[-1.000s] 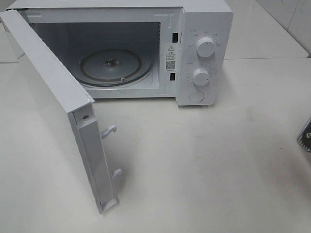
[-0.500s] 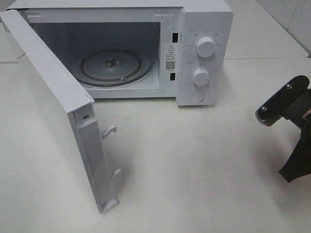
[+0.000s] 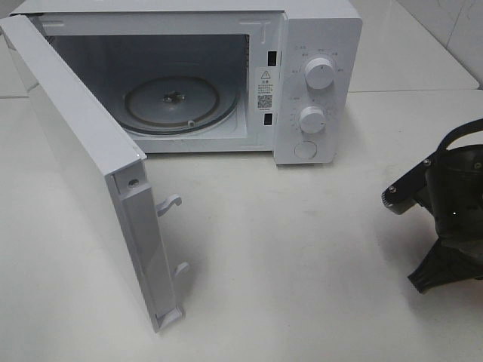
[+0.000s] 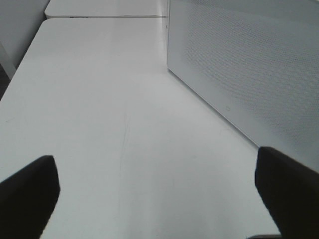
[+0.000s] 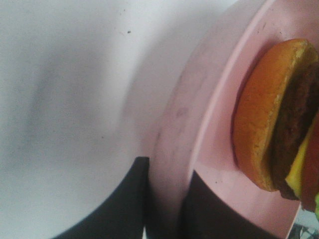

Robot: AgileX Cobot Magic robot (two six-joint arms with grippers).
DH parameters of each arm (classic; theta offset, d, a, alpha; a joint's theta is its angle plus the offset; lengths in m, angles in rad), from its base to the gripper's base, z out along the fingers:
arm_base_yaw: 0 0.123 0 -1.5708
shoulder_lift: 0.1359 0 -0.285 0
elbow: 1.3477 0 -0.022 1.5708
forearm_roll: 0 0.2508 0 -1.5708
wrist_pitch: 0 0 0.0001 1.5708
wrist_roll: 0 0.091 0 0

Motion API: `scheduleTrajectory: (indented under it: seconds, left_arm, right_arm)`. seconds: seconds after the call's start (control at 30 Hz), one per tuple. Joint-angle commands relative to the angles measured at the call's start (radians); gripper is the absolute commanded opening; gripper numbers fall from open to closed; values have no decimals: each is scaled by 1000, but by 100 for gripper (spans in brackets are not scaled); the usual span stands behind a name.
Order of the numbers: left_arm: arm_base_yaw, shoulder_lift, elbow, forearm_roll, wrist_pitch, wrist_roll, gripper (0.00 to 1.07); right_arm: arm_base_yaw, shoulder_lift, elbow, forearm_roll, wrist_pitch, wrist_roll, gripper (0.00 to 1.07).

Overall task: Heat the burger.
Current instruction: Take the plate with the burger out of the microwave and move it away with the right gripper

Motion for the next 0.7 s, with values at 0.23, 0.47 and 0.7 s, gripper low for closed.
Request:
scheduleTrajectory:
  seconds: [0.23,0.47,0.7]
  left_arm:
    - [0,-18,2,-2,-15,-3,100]
    - [0,-18,2,-2,-15,-3,100]
    - [0,-18,2,-2,-15,-3,100]
  right_arm:
    - [-105,139,-39,-130,43,110,7]
    - [-115,194,-48,-139,43,135,20]
    - [-112,194,-48,-117,48,132,44]
